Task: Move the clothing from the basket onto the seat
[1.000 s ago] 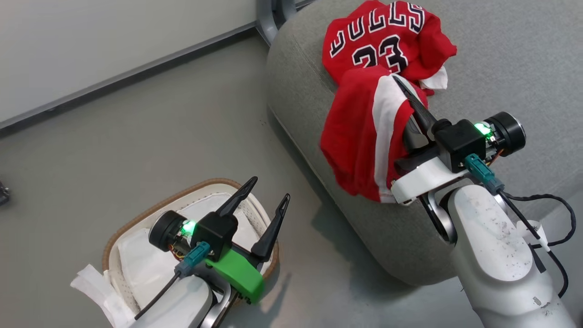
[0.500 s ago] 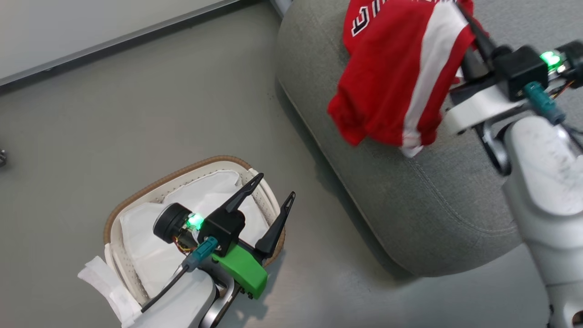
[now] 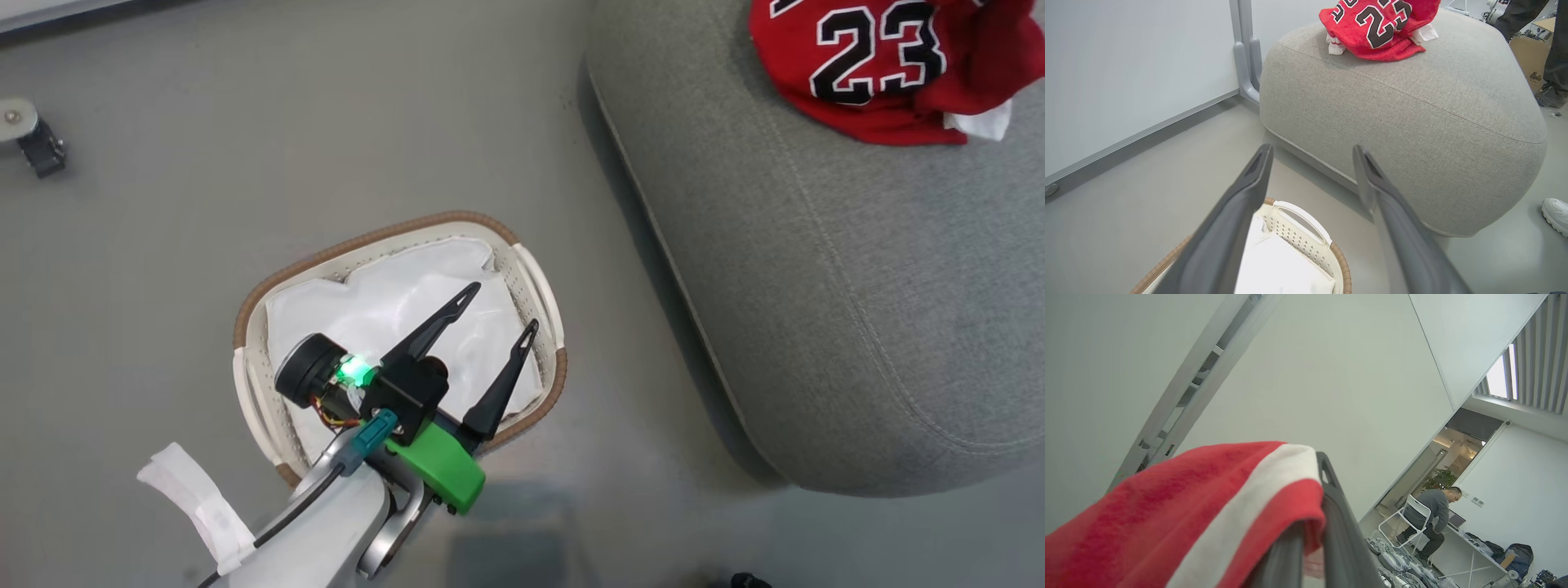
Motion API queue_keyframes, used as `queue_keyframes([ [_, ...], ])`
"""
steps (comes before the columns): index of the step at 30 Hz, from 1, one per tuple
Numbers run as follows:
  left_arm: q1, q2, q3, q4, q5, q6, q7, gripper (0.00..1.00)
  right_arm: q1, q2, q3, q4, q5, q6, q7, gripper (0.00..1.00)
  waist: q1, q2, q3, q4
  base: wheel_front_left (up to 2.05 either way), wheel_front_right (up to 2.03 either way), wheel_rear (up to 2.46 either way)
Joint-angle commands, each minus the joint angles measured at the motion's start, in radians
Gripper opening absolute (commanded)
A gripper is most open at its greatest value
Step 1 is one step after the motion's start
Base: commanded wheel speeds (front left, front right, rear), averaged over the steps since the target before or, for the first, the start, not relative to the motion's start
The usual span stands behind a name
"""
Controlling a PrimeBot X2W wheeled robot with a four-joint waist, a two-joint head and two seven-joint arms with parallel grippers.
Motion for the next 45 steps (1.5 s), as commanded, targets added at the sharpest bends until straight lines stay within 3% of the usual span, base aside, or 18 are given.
queue_keyframes([
  [1,-0.021,0.003,0.004,-0.008,0.002,0.006,-0.001,1.00,-0.004,-0.002,-0.024,0.029,0.002,-0.001,0.006,0.00,0.0000,0.0000,0.075,0.071,0.00,0.00,0.00],
  [5,-0.029,-0.003,0.006,-0.024,0.006,0.012,-0.003,1.00,0.048,0.015,-0.074,0.110,-0.024,-0.001,0.004,0.00,0.0000,0.0000,0.118,0.104,0.00,0.00,0.00],
  [16,-0.050,0.004,-0.006,-0.017,0.021,0.019,0.000,1.00,0.214,0.166,-0.191,0.309,-0.096,-0.001,-0.050,0.00,0.0000,0.0000,0.172,0.121,0.00,0.00,0.00],
  [18,-0.050,0.003,-0.007,-0.013,0.019,0.019,0.000,1.00,0.233,0.193,-0.205,0.307,-0.093,-0.001,-0.056,0.18,0.0000,0.0000,0.168,0.117,0.00,0.00,0.00],
  [19,-0.049,0.002,-0.006,-0.012,0.018,0.020,0.000,1.00,0.242,0.200,-0.209,0.300,-0.094,-0.001,-0.056,0.51,0.0000,0.0000,0.165,0.114,0.00,0.00,0.00],
  [20,-0.046,0.001,-0.003,-0.011,0.014,0.023,-0.001,1.00,0.254,0.209,-0.210,0.285,-0.096,-0.001,-0.057,1.00,0.0000,0.0000,0.161,0.110,0.00,0.00,0.00],
  [34,0.009,-0.022,0.050,-0.007,-0.009,0.035,-0.009,1.00,0.479,0.281,-0.217,0.057,-0.036,-0.001,-0.057,1.00,0.0000,0.0000,0.037,0.071,0.00,0.00,0.00],
  [45,0.121,-0.066,0.183,-0.020,0.006,0.026,-0.009,1.00,0.587,0.305,-0.125,-0.041,0.008,-0.001,-0.057,1.00,0.0000,0.0000,-0.127,0.120,0.00,0.00,0.00],
])
